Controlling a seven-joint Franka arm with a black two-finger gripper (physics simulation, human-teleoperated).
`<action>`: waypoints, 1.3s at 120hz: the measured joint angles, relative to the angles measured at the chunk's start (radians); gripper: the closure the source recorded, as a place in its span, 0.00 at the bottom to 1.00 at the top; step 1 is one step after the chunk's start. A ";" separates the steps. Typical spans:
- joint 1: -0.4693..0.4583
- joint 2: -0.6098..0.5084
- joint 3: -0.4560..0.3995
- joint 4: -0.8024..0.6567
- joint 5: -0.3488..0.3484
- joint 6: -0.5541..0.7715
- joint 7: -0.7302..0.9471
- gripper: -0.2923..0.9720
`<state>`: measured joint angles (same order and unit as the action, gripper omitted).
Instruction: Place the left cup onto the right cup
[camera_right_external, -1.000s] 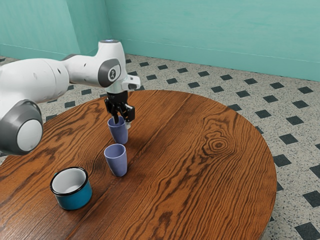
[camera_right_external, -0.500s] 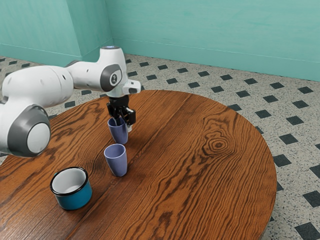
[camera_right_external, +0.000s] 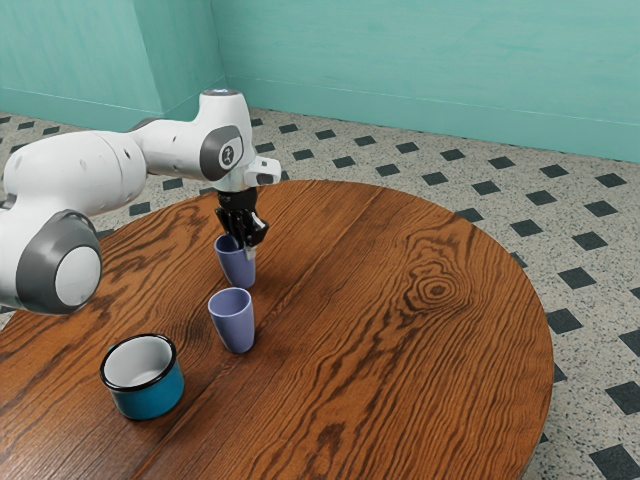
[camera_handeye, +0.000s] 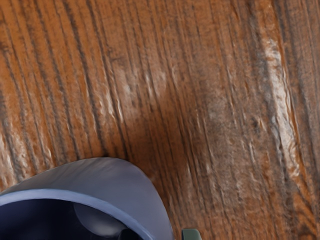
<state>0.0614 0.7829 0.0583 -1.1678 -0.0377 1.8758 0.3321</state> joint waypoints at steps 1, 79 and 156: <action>0.000 0.000 0.000 0.000 0.000 0.000 0.000 0.77; -0.088 -0.264 0.021 -0.224 0.030 -0.024 -0.037 0.85; -0.169 -0.544 0.023 -0.549 0.051 0.018 -0.121 0.85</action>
<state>-0.1079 0.2389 0.0808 -1.7170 0.0135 1.8935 0.2109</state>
